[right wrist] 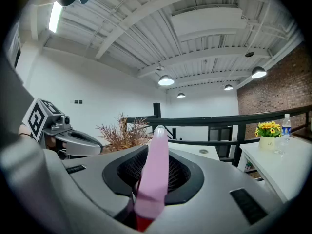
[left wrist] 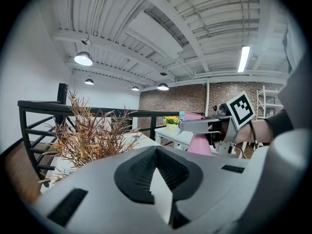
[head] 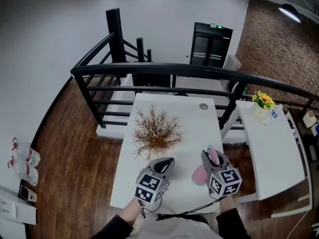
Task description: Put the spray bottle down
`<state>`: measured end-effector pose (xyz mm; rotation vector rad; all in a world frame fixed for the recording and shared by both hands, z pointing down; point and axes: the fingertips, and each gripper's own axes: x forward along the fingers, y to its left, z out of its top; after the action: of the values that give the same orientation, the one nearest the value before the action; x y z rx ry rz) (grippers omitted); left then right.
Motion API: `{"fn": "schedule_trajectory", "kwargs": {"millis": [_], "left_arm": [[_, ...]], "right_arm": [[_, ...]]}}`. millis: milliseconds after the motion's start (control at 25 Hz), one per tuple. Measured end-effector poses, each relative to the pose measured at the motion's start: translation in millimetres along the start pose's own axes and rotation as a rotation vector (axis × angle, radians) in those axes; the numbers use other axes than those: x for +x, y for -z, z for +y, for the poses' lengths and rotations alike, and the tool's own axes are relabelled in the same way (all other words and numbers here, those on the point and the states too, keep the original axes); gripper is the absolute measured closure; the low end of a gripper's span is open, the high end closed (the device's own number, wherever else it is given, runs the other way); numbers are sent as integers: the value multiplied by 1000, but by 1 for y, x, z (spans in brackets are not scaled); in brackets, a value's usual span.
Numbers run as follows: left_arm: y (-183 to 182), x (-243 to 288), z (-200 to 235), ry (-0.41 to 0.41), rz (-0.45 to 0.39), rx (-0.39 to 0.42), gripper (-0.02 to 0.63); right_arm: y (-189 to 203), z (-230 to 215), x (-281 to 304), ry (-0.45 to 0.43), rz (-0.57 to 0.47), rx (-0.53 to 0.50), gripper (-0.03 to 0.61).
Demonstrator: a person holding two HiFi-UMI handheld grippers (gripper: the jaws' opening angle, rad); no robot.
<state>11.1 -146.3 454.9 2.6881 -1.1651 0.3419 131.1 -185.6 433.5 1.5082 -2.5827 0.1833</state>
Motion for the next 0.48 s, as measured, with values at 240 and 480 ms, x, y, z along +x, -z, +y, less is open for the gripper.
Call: {"fn": "schedule_trajectory", "kwargs": {"millis": [240, 480], "left_arm": [[1, 11, 4, -1, 8, 0, 606], [9, 25, 7, 7, 21, -16, 606]], "right_arm": [[3, -18, 16, 27, 2, -1, 500], [6, -47, 51, 78, -6, -44, 500]]}}
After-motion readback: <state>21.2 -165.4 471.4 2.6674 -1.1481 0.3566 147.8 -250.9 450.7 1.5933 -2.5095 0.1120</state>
